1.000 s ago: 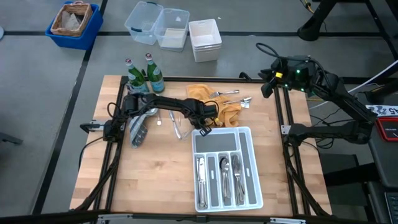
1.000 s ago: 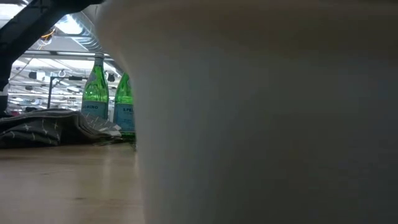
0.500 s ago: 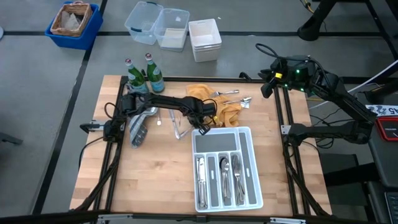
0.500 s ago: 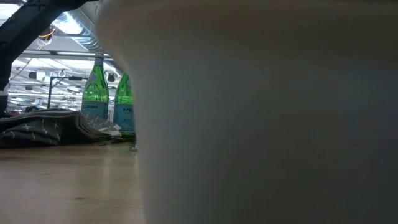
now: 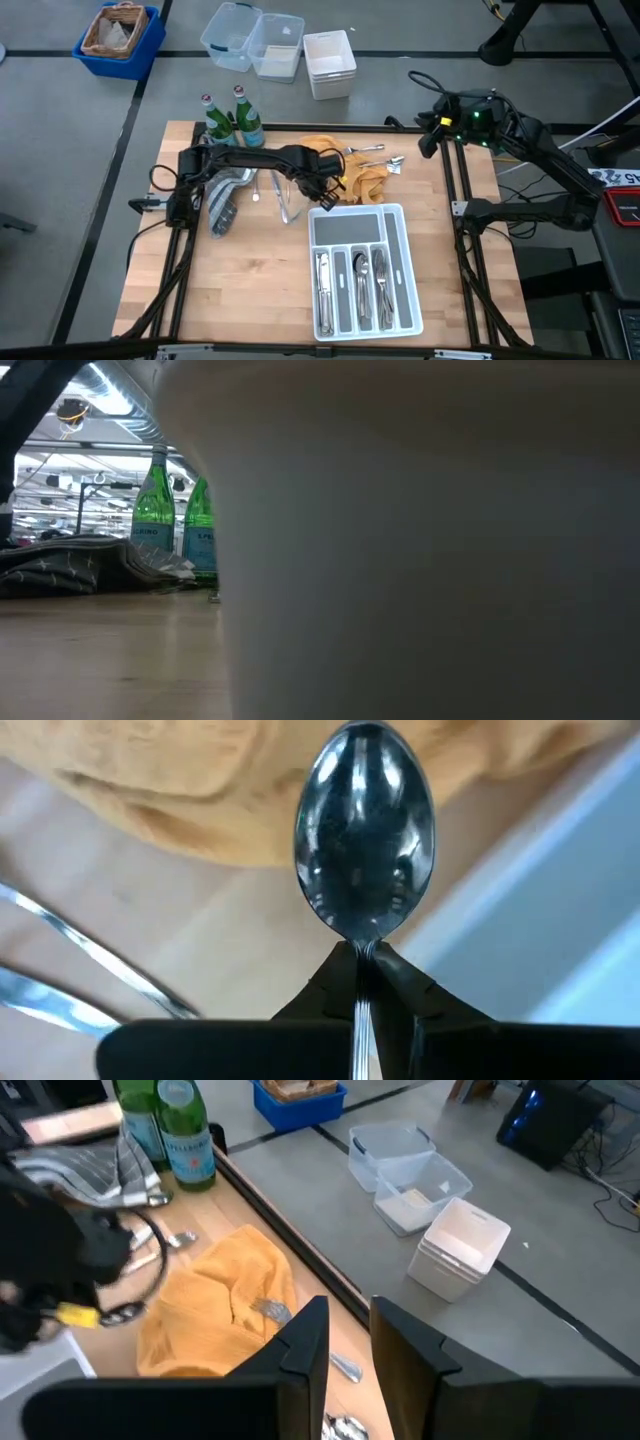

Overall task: Sort silverware
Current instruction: Put the spoon into the silverware tray

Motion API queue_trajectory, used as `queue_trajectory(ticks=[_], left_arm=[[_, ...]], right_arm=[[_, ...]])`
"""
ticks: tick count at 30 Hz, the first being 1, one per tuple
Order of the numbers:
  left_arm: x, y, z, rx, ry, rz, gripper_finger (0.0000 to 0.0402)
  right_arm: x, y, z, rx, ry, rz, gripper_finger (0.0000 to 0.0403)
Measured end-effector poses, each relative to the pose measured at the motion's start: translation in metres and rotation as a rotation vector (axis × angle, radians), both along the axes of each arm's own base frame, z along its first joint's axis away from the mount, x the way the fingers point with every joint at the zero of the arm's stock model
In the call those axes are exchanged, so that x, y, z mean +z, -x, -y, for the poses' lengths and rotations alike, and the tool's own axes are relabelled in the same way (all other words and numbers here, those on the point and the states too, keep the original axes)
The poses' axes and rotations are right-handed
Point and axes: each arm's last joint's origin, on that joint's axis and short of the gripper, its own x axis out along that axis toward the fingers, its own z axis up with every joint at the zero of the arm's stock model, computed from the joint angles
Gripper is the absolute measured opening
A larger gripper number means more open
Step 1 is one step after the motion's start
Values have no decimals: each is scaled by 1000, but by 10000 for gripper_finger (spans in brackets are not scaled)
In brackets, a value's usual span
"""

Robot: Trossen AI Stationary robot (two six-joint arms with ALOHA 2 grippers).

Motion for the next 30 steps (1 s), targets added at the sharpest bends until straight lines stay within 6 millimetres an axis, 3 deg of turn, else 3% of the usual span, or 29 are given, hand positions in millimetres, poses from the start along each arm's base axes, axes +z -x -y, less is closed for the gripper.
queue_trajectory(ticks=[5,8,13,20,25,30], left_arm=[[17,1,17,75,146,67,4],[22,-1,38,140,217,96,4],[27,-14,90,203,326,190,3],[39,-31,170,391,410,472,4],[19,-45,219,517,479,647,5],[-15,-56,245,575,523,683,9]], right_arm=[[-8,-5,4,-10,-21,-78,79],[-14,-10,7,-1,-35,-131,79],[-24,-22,13,23,-47,-218,79],[-36,-40,23,80,-26,-323,79],[-46,-53,31,126,-6,-399,79],[-56,-65,38,154,-15,-450,79]])
